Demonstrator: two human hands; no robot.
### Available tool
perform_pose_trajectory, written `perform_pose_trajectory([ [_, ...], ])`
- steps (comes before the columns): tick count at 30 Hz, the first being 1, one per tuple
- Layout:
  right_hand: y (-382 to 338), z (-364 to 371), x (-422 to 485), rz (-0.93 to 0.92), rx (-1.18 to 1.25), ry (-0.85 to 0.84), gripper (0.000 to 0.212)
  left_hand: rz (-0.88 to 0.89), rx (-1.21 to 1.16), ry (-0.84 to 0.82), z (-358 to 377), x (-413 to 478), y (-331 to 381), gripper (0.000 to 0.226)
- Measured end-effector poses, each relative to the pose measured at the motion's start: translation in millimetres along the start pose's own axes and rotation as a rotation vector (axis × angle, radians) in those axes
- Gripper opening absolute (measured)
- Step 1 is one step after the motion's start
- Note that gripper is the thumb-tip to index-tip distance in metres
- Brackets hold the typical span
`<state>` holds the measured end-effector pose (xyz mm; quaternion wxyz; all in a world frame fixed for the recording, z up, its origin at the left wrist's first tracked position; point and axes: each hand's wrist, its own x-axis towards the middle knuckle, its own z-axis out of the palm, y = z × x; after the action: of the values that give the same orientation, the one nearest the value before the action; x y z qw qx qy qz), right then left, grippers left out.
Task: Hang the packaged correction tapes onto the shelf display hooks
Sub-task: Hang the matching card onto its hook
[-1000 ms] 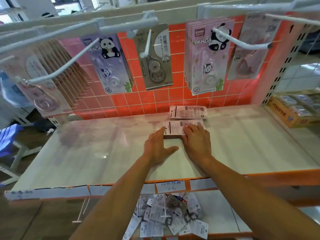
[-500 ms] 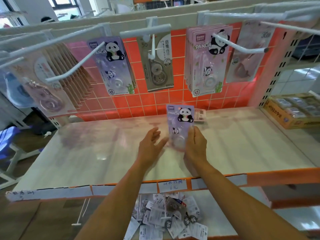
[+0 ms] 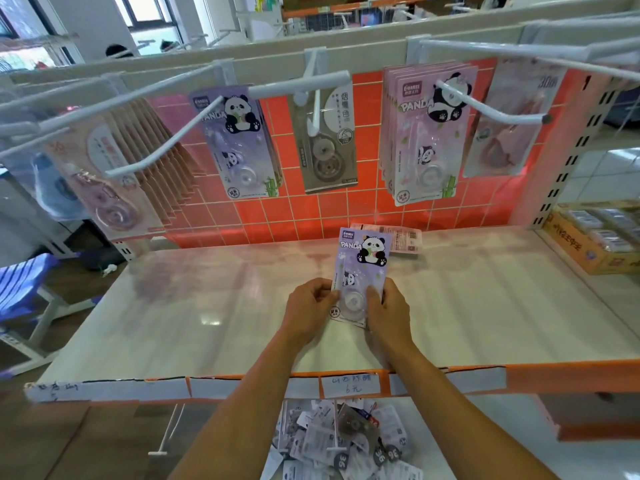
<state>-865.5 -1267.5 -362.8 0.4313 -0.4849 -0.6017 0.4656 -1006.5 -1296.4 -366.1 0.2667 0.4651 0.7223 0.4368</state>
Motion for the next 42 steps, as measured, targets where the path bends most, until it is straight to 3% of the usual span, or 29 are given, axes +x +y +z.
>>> perform_pose_trajectory([
  [9,-3.3,0.2,-0.1,0.027,-0.004,-0.030,0.015,-0.045,-0.141,0.019,-1.0,0.7,-0.6,0.010],
  [19,-18.7,23.0,-4.4,0.119,0.134,0.067,0.016,-0.126,-0.398,0.012,-19.4,-15.7,2.1,0.017],
  [23,-34.1,30.7,-8.1,0.048,0.036,0.051,0.017,-0.167,-0.485,0.008,-37.5,-31.1,8.8,0.013],
  [27,-58.5,40.3,-18.9,0.005,0.149,0.046,0.024,-0.189,-0.524,0.034,-63.2,-46.7,14.0,0.012],
  [42,-165.0,55.8,-59.6,-0.166,0.561,0.005,0.019,0.180,-0.403,0.064,-152.6,-83.9,73.3,0.023],
])
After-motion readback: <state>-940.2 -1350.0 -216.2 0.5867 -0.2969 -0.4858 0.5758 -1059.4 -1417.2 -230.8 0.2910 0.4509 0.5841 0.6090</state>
